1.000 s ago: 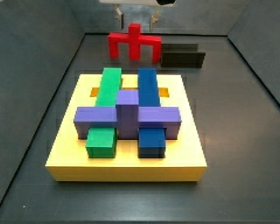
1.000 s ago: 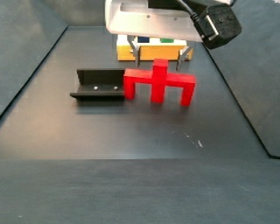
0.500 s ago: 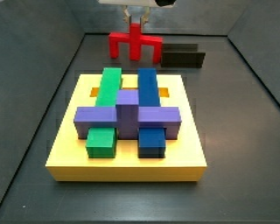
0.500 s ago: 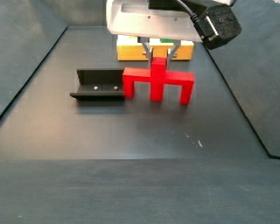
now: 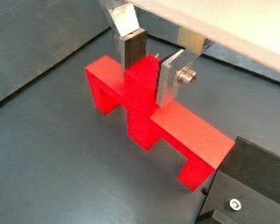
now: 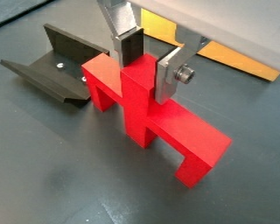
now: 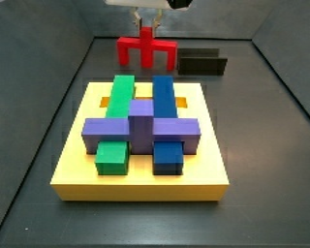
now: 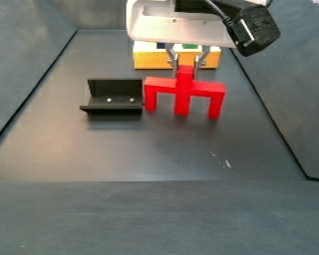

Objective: Pick up the red object. Move up. Move to above the board. Insert the red object.
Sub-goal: Pick up the red object.

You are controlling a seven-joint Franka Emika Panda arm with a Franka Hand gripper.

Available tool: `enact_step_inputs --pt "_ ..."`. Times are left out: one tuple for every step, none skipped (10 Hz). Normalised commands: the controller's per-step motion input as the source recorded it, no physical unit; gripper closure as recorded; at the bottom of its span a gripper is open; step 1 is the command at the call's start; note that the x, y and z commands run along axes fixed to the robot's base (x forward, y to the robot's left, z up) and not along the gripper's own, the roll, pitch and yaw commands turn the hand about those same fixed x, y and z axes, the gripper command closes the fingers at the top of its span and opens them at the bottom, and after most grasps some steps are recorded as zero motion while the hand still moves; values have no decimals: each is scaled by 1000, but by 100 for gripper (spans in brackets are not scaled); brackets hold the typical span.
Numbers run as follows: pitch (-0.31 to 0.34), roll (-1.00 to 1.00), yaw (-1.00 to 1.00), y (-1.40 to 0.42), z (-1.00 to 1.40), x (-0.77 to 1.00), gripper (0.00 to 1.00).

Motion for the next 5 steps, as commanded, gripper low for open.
enact_step_inputs --pt "0 0 0 0 0 0 100" --pt "0 0 0 0 0 0 100" --pt "0 0 0 0 0 0 100" --pt "0 0 0 0 0 0 100" --pt "0 0 0 0 0 0 100"
